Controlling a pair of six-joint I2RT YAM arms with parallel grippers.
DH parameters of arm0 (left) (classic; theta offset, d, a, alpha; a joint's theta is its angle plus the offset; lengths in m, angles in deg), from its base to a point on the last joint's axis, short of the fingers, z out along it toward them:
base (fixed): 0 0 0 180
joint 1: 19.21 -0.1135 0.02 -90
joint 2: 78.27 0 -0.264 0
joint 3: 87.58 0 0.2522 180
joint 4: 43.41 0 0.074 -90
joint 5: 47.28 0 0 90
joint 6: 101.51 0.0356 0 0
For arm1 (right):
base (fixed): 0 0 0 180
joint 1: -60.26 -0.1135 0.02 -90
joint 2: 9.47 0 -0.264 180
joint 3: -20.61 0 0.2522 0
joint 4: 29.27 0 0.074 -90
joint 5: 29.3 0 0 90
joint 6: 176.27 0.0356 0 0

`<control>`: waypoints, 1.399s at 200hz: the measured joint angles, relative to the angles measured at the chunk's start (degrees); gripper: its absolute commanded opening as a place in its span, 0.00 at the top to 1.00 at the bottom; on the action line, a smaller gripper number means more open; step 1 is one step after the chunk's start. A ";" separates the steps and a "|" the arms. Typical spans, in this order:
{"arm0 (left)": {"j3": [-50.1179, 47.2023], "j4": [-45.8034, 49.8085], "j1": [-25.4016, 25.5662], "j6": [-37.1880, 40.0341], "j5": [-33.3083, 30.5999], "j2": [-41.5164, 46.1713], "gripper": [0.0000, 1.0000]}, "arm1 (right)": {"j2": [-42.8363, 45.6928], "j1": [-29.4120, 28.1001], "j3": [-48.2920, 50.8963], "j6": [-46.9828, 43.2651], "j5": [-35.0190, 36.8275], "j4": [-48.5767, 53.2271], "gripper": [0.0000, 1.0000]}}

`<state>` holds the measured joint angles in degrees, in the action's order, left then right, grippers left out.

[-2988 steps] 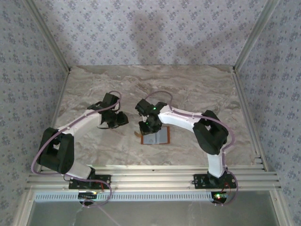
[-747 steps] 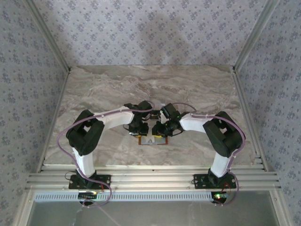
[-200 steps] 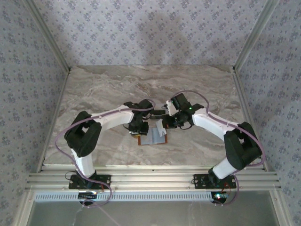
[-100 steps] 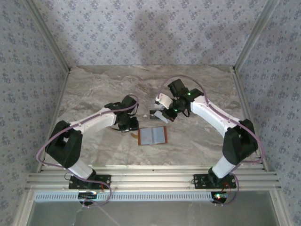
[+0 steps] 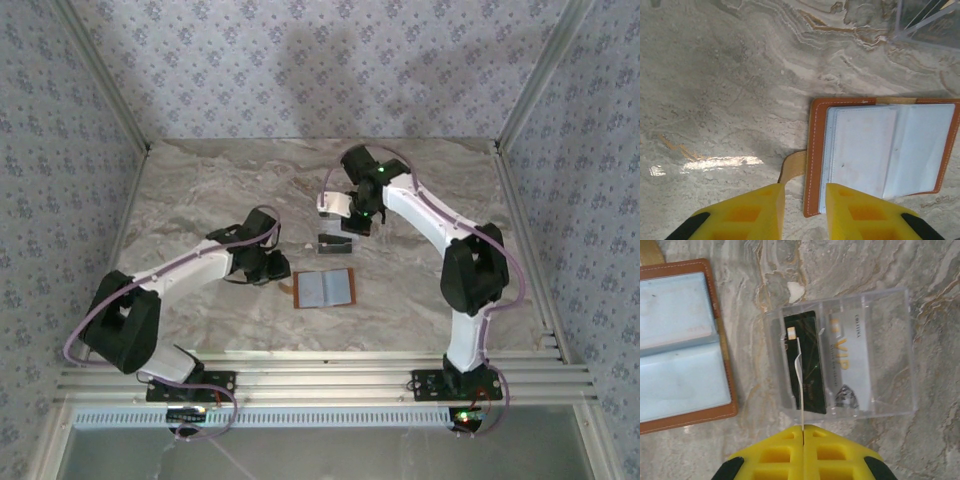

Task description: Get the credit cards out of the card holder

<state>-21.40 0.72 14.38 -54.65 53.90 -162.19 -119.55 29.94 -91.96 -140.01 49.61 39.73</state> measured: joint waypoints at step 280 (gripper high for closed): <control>-1.27 -0.50 -0.98 0.02 -0.04 1.44 0.70 | -19.45 0.79 -19.52 -4.59 0.22 7.28 0.73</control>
<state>-22.66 0.22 13.39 -54.63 53.86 -160.74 -139.00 30.72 -111.48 -144.60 49.83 47.01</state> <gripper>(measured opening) 0.300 0.262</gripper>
